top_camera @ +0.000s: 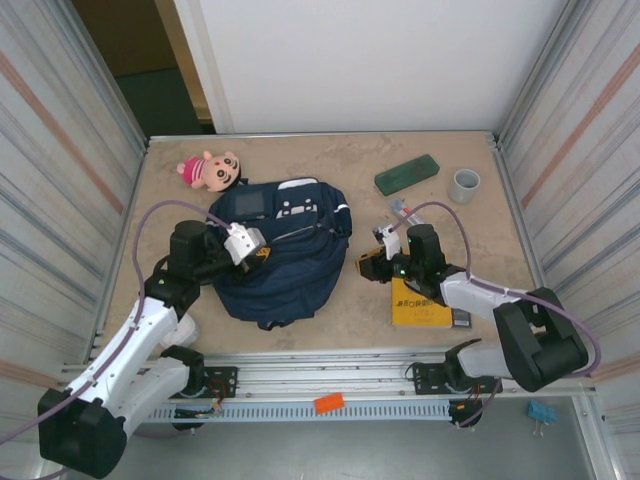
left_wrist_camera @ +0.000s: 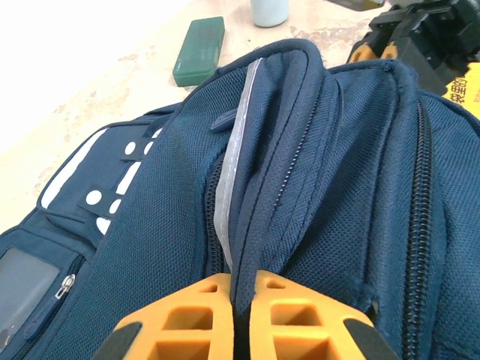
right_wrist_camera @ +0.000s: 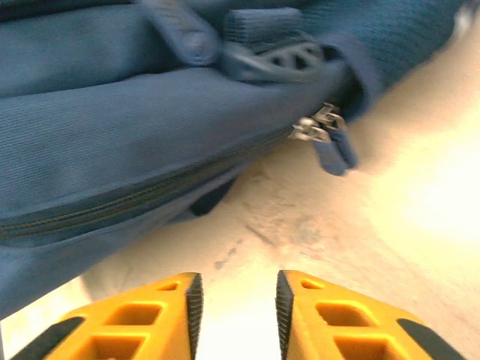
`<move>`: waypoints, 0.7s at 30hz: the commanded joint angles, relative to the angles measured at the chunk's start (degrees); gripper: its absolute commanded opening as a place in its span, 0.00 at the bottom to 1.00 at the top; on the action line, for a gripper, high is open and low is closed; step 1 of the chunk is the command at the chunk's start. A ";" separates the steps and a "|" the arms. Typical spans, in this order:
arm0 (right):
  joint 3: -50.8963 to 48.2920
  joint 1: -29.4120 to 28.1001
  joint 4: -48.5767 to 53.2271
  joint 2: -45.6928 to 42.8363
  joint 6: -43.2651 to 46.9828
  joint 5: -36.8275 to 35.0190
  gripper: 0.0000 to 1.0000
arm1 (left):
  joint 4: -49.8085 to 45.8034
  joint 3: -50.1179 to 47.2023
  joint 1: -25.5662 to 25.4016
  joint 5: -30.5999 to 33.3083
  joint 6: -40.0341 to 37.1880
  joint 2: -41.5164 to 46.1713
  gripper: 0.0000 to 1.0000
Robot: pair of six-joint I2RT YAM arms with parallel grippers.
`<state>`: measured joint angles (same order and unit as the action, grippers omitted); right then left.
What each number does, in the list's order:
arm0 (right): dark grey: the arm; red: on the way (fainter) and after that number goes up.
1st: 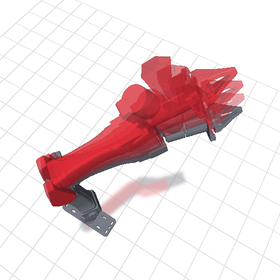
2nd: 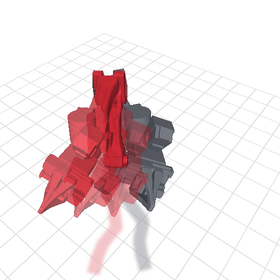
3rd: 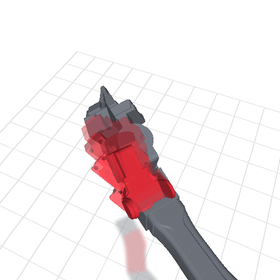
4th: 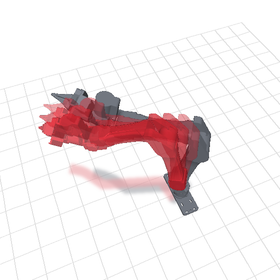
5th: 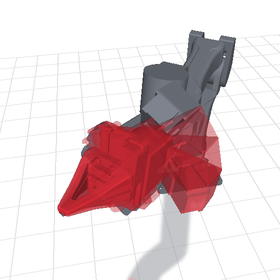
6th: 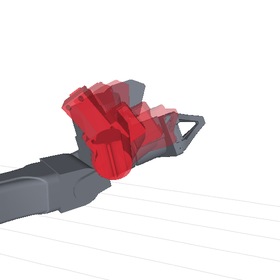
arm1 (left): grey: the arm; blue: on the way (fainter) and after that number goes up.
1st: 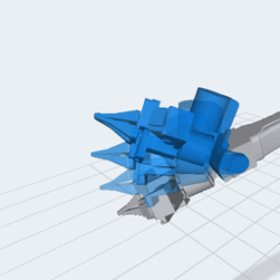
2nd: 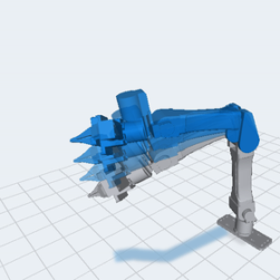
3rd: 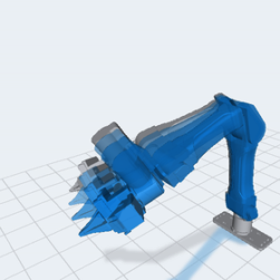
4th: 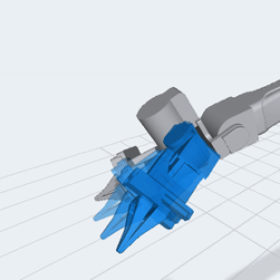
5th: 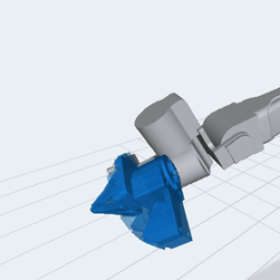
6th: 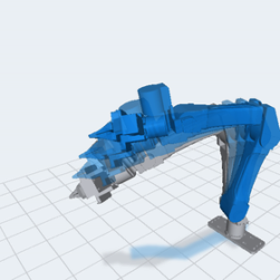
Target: Pack books, pencil case, and school supplies into a backpack
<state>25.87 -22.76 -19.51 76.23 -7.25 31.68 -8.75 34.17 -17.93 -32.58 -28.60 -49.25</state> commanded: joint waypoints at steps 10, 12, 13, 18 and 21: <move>6.61 -2.29 -9.78 13.89 -0.54 -0.14 0.56 | 1.21 6.55 0.58 -7.59 0.12 3.65 0.00; 7.14 -2.14 -10.93 14.72 -0.60 -0.56 0.55 | 1.28 6.44 0.60 -7.76 0.12 3.75 0.00; 7.59 -1.81 -11.31 15.08 -0.60 -0.68 0.55 | 1.34 6.36 0.55 -7.76 0.19 3.74 0.00; 9.07 -0.63 -11.08 15.86 -0.98 0.65 0.26 | 1.58 5.77 0.58 -5.95 0.55 3.83 0.00; 8.12 -0.14 -9.85 14.31 -0.94 1.16 0.12 | 1.37 5.59 0.60 -2.75 0.86 3.69 0.00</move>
<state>33.50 -23.57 -29.28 91.66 -8.21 32.18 -12.34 37.30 -17.63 -35.33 -28.45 -47.66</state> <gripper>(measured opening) 0.145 0.086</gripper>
